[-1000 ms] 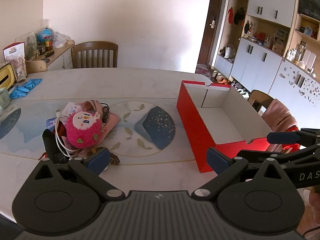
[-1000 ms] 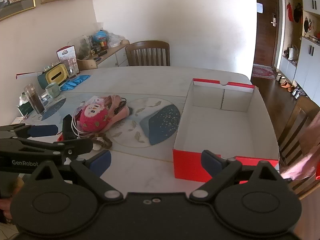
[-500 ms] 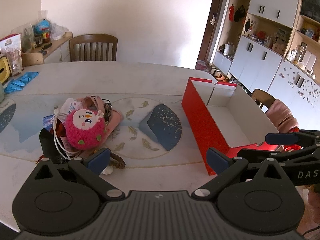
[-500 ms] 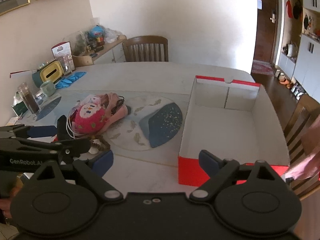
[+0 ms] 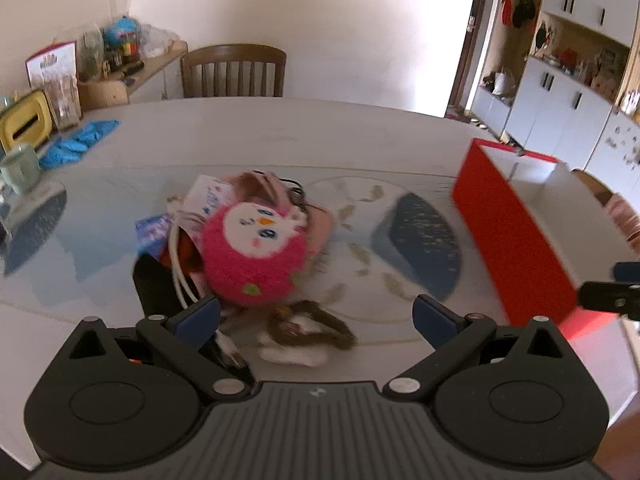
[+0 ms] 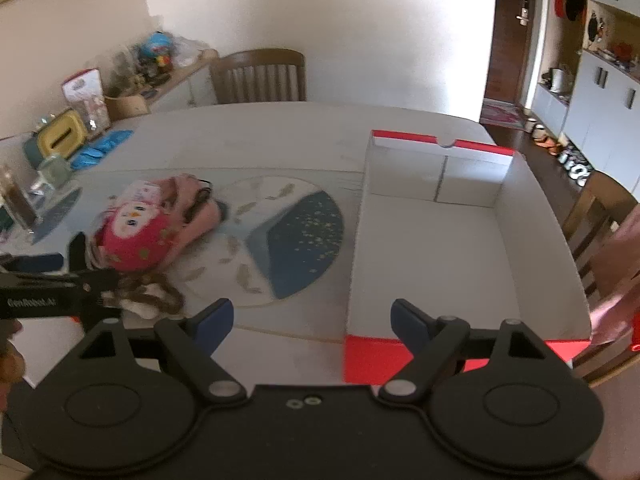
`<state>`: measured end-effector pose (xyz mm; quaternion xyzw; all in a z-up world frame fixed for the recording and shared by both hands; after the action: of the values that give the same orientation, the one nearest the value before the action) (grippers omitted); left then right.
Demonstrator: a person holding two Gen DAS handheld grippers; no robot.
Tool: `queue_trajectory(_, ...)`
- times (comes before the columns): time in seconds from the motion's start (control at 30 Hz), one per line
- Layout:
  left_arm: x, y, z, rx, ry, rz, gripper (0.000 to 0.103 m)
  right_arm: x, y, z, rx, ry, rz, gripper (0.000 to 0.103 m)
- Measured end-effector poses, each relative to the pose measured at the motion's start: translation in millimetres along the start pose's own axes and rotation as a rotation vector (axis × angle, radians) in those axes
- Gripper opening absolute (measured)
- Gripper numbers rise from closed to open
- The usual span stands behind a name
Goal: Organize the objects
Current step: 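Close the left tool on the pink plush toy and lift it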
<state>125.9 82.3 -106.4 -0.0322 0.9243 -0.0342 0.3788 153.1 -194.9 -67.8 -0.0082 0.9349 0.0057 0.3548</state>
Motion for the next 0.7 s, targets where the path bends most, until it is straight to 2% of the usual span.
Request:
queue_trajectory(0.27,-13,16,42,-0.035,0.007,0.077,0.103,3,-20,25,0.097,0.046,0.032,0.085)
queue_trajectory(0.4,-16,21,61,-0.043,0.023,0.093,0.103,3,-29,36,0.132,0.069,0.047,0.079)
queue_trajectory(0.6,-21,25,79,-0.033,0.030,0.116,0.103,-1,-56,28,0.195,0.061,0.119,0.080)
queue_trajectory(0.7,-25,28,88,-0.051,0.030,0.127,0.103,-3,-71,20,0.237,0.043,0.155,0.081)
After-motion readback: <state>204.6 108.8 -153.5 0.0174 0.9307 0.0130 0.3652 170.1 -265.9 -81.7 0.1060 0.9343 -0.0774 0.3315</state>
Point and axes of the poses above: each gripper's, at about its wrist camera, not at the fingertips, and z roughly the way its jaws point, y to its left, x to its underside, the point moved 8 cm from there along z, roughly the way its jaws point, and after that the axes turned 1 degree about -z, right-handed, at the moved point
